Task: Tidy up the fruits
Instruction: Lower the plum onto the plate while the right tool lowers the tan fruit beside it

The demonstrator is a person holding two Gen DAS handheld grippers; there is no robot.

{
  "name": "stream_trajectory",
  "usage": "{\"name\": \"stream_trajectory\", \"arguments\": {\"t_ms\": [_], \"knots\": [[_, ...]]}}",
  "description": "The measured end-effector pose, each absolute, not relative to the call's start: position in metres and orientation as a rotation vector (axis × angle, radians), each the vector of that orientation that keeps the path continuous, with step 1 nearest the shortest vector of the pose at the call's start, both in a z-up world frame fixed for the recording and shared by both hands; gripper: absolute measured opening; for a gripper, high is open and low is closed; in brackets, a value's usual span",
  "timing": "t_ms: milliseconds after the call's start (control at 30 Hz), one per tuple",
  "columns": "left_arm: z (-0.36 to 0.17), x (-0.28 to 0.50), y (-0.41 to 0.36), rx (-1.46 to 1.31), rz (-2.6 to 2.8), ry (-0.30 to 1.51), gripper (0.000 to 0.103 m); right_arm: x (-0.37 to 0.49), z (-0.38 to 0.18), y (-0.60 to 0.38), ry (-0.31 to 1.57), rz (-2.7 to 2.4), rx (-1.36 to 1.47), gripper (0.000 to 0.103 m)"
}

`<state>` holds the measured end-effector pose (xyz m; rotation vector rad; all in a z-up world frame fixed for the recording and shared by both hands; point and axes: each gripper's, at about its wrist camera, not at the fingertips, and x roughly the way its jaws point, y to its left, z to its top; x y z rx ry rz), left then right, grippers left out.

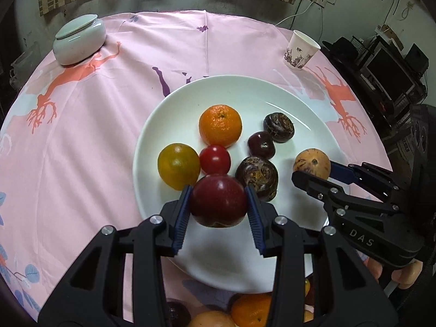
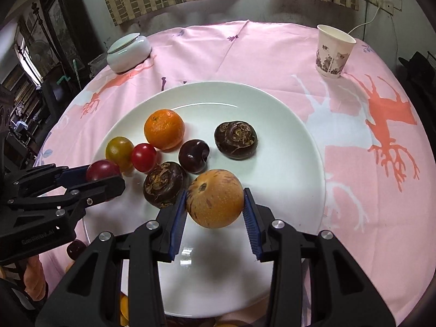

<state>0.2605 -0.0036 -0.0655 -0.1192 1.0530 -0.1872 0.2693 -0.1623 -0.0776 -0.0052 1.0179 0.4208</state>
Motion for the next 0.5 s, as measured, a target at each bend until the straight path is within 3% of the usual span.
{"name": "stream_trajectory", "arguments": {"t_ms": [167,233,267,367,500], "knots": [[-0.068,0.267,-0.003,-0.123,-0.188,1.059,0.04,0.279,-0.082,-0.158,1.017,0.422,-0.011,0.041],[-0.068,0.269,-0.004,-0.117,-0.185,1.063,0.041,0.281,-0.081,-0.157,0.996,0.405,-0.024,0.053],[-0.068,0.27,-0.005,-0.119,-0.188,1.068,0.041,0.281,-0.079,-0.156,0.977,0.39,-0.042,0.069],[-0.06,0.266,-0.002,-0.138,-0.198,1.045,0.063,0.277,-0.068,-0.153,0.908,0.364,-0.103,0.072],[-0.033,0.244,0.006,-0.147,-0.218,0.991,0.066,0.254,-0.044,-0.164,0.887,0.372,-0.079,0.073]]}}
